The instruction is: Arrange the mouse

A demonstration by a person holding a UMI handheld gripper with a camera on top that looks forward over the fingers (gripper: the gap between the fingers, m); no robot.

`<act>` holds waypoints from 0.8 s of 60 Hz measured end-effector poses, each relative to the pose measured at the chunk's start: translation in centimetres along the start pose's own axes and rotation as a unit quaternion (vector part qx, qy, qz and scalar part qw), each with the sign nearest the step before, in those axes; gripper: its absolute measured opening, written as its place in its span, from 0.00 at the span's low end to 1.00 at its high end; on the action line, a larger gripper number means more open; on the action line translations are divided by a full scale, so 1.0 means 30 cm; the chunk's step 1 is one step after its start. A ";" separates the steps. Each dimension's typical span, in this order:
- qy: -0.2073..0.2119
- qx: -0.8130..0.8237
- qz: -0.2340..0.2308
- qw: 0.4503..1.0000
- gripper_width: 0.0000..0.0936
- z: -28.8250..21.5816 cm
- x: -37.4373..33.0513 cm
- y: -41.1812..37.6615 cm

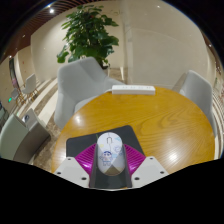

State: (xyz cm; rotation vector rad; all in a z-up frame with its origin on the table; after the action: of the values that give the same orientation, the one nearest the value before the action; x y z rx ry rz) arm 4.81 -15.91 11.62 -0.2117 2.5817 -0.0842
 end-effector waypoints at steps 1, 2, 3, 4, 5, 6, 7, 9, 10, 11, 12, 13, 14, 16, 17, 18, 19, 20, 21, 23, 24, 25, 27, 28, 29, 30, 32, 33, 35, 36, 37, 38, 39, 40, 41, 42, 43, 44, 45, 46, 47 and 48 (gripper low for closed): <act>-0.006 -0.001 0.001 1.000 0.46 0.017 0.014 -0.011; -0.011 -0.002 0.003 1.000 0.46 0.034 0.026 -0.020; -0.016 -0.002 0.005 1.000 0.46 0.051 0.037 -0.028; -0.019 -0.003 0.006 1.000 0.46 0.078 0.038 -0.031; -0.022 -0.006 0.009 1.000 0.46 0.094 0.048 -0.044; -0.027 -0.008 0.012 1.000 0.46 0.108 0.054 -0.049; -0.031 -0.010 0.014 0.999 0.46 0.120 0.060 -0.054; -0.036 -0.012 0.020 0.999 0.46 0.139 0.068 -0.061; -0.036 -0.013 0.022 0.999 0.46 0.145 0.070 -0.064; -0.036 -0.014 0.023 0.999 0.47 0.151 0.078 -0.059; -0.035 -0.015 0.025 0.999 0.47 0.164 0.074 -0.062; -0.035 -0.017 0.025 0.999 0.48 0.169 0.076 -0.063; -0.035 -0.019 0.025 0.999 0.50 0.173 0.077 -0.065; -0.030 -0.024 0.024 0.999 0.53 0.174 0.077 -0.068; -0.029 -0.026 0.022 0.999 0.57 0.175 0.074 -0.070; -0.028 -0.029 0.021 0.999 0.61 0.175 0.073 -0.072; -0.028 -0.032 0.019 0.999 0.70 0.172 0.080 -0.074; -0.027 -0.034 0.018 0.999 0.76 0.177 0.071 -0.084; -0.026 -0.036 0.017 0.999 0.83 0.176 0.067 -0.085; -0.025 -0.042 0.012 0.999 0.95 0.170 0.058 -0.086; -0.024 -0.043 0.013 0.999 0.91 0.164 0.052 -0.084; -0.024 -0.045 0.015 0.999 0.90 0.157 0.044 -0.079; -0.022 -0.047 0.018 0.998 0.91 0.136 0.028 -0.066; -0.021 -0.048 0.021 0.998 0.92 0.127 0.009 -0.065; -0.021 -0.050 0.022 0.998 0.93 0.118 -0.005 -0.061; -0.021 -0.051 0.023 0.998 0.92 0.111 -0.020 -0.056; -0.022 -0.053 0.024 0.998 0.92 0.095 -0.060 -0.046; -0.024 -0.054 0.025 0.998 0.92 0.088 -0.083 -0.040; -0.027 -0.055 0.026 0.998 0.92 0.070 -0.130 -0.017; -0.029 -0.056 0.028 0.998 0.92 0.062 -0.160 -0.007; -0.030 -0.057 0.029 0.998 0.92 0.058 -0.186 0.000; -0.031 -0.058 0.029 0.997 0.92 0.054 -0.215 0.009; -0.033 -0.059 0.028 0.997 0.92 0.050 -0.244 0.018; -0.034 -0.059 0.028 0.997 0.92 0.047 -0.274 0.026; -0.035 -0.059 0.027 0.997 0.92 0.045 -0.303 0.035; -0.036 -0.059 0.027 0.997 0.92 0.043 -0.333 0.045; -0.038 -0.060 0.027 0.997 0.92 0.042 -0.362 0.056; -0.041 -0.061 0.026 0.997 0.92 0.044 -0.380 0.074; -0.044 -0.062 0.027 0.997 0.92 0.042 -0.411 0.088; -0.047 -0.062 0.028 0.997 0.92 0.045 -0.439 0.099; -0.050 -0.062 0.029 0.996 0.92 0.049 -0.465 0.112; -0.053 -0.063 0.029 0.996 0.92 0.053 -0.491 0.124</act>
State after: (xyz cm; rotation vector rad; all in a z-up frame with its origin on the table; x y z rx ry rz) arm 17.52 -9.82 17.48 -0.1817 2.4878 0.1081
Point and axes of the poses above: the point between the fingertips, and its own axes, seen from behind it with the camera up: y to the right, z down, x forward, the way the camera looks, the point moved 10 cm from there along -x, backward, against the way the camera looks, and after that the axes turned 15 degrees about y, right-handed, at the moved point
